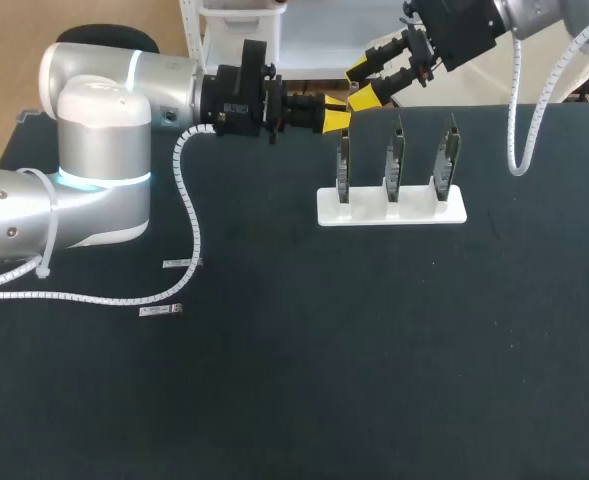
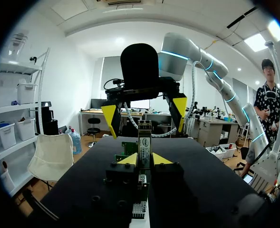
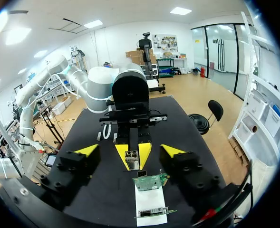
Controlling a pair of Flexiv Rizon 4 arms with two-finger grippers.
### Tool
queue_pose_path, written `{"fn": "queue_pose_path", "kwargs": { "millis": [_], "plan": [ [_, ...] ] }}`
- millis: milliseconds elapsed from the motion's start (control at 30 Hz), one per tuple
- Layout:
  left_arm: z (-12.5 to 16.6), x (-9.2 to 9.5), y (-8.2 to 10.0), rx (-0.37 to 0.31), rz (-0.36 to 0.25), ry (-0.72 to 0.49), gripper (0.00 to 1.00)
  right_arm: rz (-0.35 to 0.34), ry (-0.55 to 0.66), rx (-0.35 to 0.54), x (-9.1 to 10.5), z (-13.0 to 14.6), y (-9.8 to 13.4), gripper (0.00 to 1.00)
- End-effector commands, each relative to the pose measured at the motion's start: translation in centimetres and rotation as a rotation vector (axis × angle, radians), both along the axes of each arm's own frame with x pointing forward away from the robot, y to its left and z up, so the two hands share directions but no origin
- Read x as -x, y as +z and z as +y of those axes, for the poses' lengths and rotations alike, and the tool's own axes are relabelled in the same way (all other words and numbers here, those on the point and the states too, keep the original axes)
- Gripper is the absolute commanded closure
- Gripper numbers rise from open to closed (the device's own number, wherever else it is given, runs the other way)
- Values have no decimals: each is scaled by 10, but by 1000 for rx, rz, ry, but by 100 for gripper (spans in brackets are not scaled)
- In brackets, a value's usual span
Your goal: Pick up the optical module with the left hand, and insert it into the network port with the right hand.
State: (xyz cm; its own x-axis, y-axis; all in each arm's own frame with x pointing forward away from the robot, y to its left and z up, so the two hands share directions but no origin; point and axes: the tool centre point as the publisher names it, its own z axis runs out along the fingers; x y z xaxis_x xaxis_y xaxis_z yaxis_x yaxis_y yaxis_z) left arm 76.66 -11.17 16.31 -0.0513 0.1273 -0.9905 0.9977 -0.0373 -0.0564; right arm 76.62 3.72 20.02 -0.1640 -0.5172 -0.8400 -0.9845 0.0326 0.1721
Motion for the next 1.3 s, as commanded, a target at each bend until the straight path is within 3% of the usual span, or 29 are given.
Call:
{"fn": "queue_pose_path", "kwargs": {
  "millis": [33, 633, 667, 700, 733, 1300],
  "plan": [
    [0, 2, 0, 0, -3, 7, 100, -2, 2, -4, 1, 0, -1, 100],
    [0, 2, 0, 0, -3, 7, 100, 8, 1, 2, 10, -4, -3, 100],
    [0, 2, 0, 0, -3, 7, 92, 8, 0, 3, 11, -5, -3, 100],
    [0, 2, 0, 0, -3, 7, 24, 8, -1, 3, 11, -5, -3, 100],
    [0, 2, 0, 0, -3, 7, 0, 7, -1, 3, 11, -5, -3, 100],
    [0, 2, 0, 0, -3, 7, 0, -8, -11, -6, 15, -10, 1, 100]
  ]
}}
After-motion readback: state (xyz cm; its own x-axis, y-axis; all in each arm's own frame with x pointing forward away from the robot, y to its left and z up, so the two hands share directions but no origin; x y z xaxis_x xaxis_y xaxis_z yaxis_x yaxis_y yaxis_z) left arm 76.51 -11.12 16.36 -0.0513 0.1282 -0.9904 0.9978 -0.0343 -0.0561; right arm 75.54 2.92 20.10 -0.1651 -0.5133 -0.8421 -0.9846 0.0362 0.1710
